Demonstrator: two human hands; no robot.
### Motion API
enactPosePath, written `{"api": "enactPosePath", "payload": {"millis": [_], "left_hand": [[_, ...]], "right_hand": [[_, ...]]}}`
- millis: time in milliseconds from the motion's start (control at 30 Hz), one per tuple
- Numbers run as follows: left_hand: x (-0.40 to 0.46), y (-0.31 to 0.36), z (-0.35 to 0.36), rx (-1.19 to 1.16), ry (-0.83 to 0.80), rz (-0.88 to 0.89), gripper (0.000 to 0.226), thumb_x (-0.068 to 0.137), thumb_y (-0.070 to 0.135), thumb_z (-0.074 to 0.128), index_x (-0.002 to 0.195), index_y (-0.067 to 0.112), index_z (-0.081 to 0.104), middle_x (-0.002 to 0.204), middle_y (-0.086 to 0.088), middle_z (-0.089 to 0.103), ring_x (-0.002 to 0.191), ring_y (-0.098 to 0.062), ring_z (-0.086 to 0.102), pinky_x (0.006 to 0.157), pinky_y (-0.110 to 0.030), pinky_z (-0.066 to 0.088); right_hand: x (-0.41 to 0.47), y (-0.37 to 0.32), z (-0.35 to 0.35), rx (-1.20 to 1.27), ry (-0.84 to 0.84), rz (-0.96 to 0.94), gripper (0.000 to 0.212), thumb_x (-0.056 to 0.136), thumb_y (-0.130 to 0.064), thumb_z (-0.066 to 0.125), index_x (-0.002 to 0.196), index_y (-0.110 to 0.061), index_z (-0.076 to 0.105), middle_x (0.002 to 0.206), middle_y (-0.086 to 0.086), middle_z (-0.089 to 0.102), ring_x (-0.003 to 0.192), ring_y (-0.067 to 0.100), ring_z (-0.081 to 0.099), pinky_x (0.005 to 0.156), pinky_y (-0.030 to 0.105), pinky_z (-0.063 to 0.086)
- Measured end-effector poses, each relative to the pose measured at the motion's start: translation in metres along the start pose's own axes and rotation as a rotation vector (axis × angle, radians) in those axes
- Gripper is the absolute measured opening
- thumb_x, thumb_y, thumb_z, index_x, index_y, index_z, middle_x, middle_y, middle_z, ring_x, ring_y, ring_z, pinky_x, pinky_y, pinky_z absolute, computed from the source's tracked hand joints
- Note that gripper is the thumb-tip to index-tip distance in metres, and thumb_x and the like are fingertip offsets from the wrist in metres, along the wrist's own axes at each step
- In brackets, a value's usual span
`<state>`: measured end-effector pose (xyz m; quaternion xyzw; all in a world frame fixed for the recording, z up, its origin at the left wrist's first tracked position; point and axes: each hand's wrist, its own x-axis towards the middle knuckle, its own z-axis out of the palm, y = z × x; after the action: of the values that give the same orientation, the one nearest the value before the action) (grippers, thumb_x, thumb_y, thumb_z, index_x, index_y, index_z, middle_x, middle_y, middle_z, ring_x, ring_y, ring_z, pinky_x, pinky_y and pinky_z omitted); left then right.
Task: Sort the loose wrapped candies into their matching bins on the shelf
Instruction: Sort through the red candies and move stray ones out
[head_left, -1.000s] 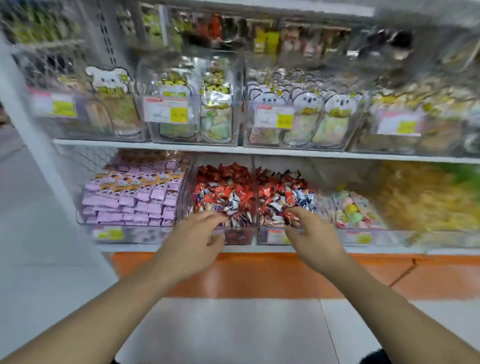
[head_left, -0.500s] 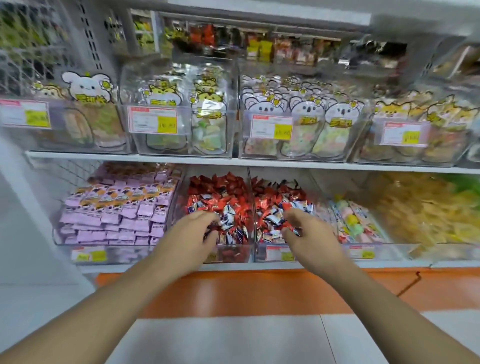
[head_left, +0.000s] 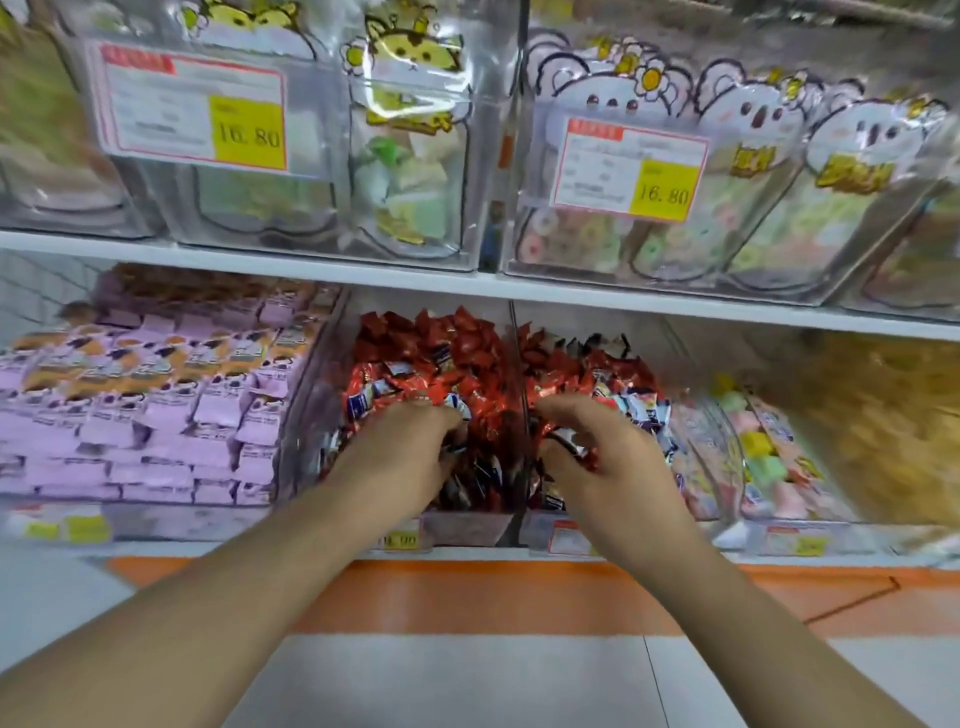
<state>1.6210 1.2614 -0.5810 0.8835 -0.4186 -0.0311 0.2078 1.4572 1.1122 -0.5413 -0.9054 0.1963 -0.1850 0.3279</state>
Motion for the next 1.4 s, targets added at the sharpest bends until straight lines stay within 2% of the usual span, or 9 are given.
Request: {"api": "enactPosePath", "payload": {"millis": [167, 300, 600, 733, 867, 967, 1033, 1133, 1400], "left_hand": [[-0.009, 0.007, -0.014, -0.162, 0.074, -0.061, 0.004, 0.096, 0.026, 0.070, 0.097, 0.031, 0.070, 0.088, 0.012, 0.068, 0.079, -0.007, 0.065, 0.065, -0.020, 0.051], [-0.022, 0.030, -0.043, -0.688, 0.133, -0.168, 0.008, 0.091, 0.030, 0.078, 0.098, 0.033, 0.073, 0.091, 0.012, 0.074, 0.087, -0.001, 0.070, 0.076, -0.012, 0.053], [-0.058, 0.090, -0.053, -1.323, 0.041, -0.313, 0.016, 0.089, 0.006, 0.077, 0.105, 0.008, 0.077, 0.092, -0.010, 0.080, 0.090, -0.025, 0.078, 0.082, -0.030, 0.063], [-0.062, 0.090, -0.051, -1.137, -0.015, -0.254, 0.018, 0.093, 0.017, 0.075, 0.108, 0.024, 0.080, 0.098, 0.006, 0.080, 0.096, -0.010, 0.075, 0.089, -0.028, 0.061], [-0.052, 0.063, -0.054, -0.703, 0.090, -0.180, 0.019, 0.095, 0.025, 0.072, 0.106, 0.039, 0.076, 0.101, 0.022, 0.075, 0.094, 0.009, 0.066, 0.081, -0.011, 0.049], [-0.046, 0.036, -0.053, -0.520, 0.142, -0.222, 0.020, 0.095, 0.025, 0.071, 0.106, 0.041, 0.073, 0.099, 0.023, 0.070, 0.093, 0.014, 0.060, 0.068, -0.006, 0.042], [-0.044, 0.021, -0.047, -0.472, 0.122, -0.239, 0.022, 0.094, 0.027, 0.073, 0.107, 0.044, 0.071, 0.100, 0.022, 0.068, 0.093, 0.013, 0.060, 0.067, -0.007, 0.043], [-0.036, 0.011, -0.034, -0.422, 0.049, -0.196, 0.027, 0.093, 0.028, 0.076, 0.115, 0.043, 0.070, 0.106, 0.027, 0.062, 0.101, 0.011, 0.057, 0.084, -0.019, 0.050], [-0.006, 0.011, -0.007, -0.276, -0.123, -0.131, 0.057, 0.086, 0.034, 0.082, 0.139, 0.036, 0.061, 0.139, 0.010, 0.058, 0.123, -0.014, 0.057, 0.105, -0.031, 0.047]], "right_hand": [[-0.007, 0.003, -0.003, 0.007, 0.011, 0.023, 0.034, 0.100, -0.021, 0.063, 0.132, -0.032, 0.062, 0.128, -0.020, 0.064, 0.113, -0.010, 0.052, 0.091, -0.002, 0.036], [-0.015, -0.008, -0.008, -0.009, 0.004, -0.084, 0.050, 0.097, -0.024, 0.069, 0.143, -0.036, 0.053, 0.139, -0.021, 0.057, 0.129, -0.002, 0.051, 0.110, 0.027, 0.045], [-0.032, -0.019, -0.011, 0.278, 0.145, -0.061, 0.041, 0.088, -0.007, 0.079, 0.115, -0.036, 0.074, 0.079, -0.009, 0.063, 0.075, 0.012, 0.061, 0.071, 0.034, 0.056], [-0.034, -0.014, -0.018, 0.256, 0.213, 0.019, 0.038, 0.088, -0.010, 0.080, 0.114, -0.038, 0.076, 0.075, -0.010, 0.063, 0.072, 0.012, 0.062, 0.070, 0.033, 0.057], [-0.025, -0.001, -0.035, -0.032, 0.185, 0.081, 0.043, 0.094, -0.019, 0.075, 0.129, -0.042, 0.068, 0.100, -0.014, 0.072, 0.080, 0.004, 0.064, 0.063, 0.002, 0.044], [-0.020, 0.012, -0.037, -0.166, 0.063, 0.103, 0.057, 0.094, -0.015, 0.074, 0.144, -0.036, 0.058, 0.141, -0.009, 0.062, 0.123, 0.013, 0.061, 0.093, 0.002, 0.035], [-0.019, 0.014, -0.034, -0.177, 0.033, 0.078, 0.059, 0.094, -0.012, 0.072, 0.146, -0.033, 0.056, 0.150, -0.010, 0.054, 0.135, 0.014, 0.052, 0.102, 0.008, 0.031], [-0.018, 0.010, -0.025, -0.193, 0.008, 0.018, 0.054, 0.096, -0.016, 0.071, 0.145, -0.032, 0.056, 0.147, -0.018, 0.053, 0.135, 0.006, 0.048, 0.098, -0.003, 0.021], [-0.015, 0.014, -0.012, -0.138, -0.012, 0.036, 0.048, 0.096, -0.008, 0.063, 0.138, -0.032, 0.063, 0.140, -0.012, 0.062, 0.130, 0.007, 0.054, 0.102, 0.007, 0.034]]}}
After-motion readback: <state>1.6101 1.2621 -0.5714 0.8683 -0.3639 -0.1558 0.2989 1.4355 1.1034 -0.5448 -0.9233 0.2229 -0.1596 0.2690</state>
